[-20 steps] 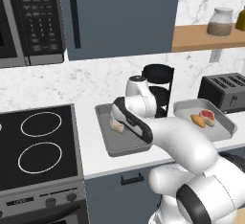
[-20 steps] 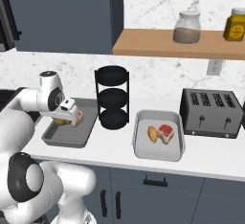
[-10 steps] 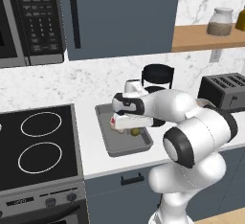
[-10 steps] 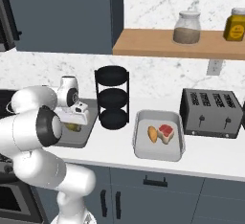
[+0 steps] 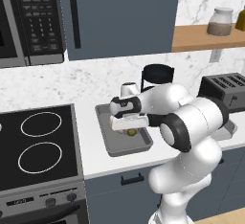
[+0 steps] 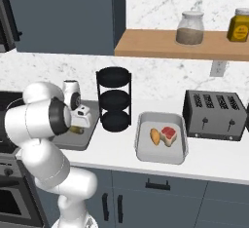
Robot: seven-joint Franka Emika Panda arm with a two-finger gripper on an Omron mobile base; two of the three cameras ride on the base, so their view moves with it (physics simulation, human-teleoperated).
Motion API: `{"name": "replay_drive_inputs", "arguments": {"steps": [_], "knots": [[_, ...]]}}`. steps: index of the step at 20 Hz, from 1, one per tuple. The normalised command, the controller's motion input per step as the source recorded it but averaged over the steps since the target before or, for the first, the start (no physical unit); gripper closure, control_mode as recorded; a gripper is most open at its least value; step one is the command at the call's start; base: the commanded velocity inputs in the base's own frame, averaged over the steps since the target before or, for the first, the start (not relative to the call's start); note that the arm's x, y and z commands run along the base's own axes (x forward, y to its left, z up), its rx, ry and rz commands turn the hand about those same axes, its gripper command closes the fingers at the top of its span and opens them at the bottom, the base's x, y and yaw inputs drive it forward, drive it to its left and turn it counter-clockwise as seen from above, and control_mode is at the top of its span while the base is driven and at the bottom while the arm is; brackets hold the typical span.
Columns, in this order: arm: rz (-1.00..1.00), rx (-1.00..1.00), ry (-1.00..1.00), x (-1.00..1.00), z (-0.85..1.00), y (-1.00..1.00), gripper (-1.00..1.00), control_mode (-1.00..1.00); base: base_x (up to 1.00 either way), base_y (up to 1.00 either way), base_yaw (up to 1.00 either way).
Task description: Place one potato and one steak in each tupperware on the nearby counter, to pack two identical lunches.
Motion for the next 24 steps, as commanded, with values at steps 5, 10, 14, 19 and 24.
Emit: {"name": "replay_drive_inputs", "arguments": {"steps": [5,10,14,19,24], "knots": [[0.0,0.0,-0.17,0.32,0.0,0.0,1.0,-1.0,0.0,0.0,0.0],[0.0,0.0,-0.04,0.0,0.0,0.0,1.0,-1.0,0.0,0.0,0.0],[0.0,0.0,0.0,0.0,0.0,0.0,-1.0,-1.0,0.0,0.0,0.0],[0.0,0.0,0.0,-0.02,0.02,0.0,-1.0,-1.0,0.0,0.0,0.0],[0.0,0.0,-0.01,-0.29,0.25,-0.02,-1.0,-1.0,0.0,0.0,0.0]]}}
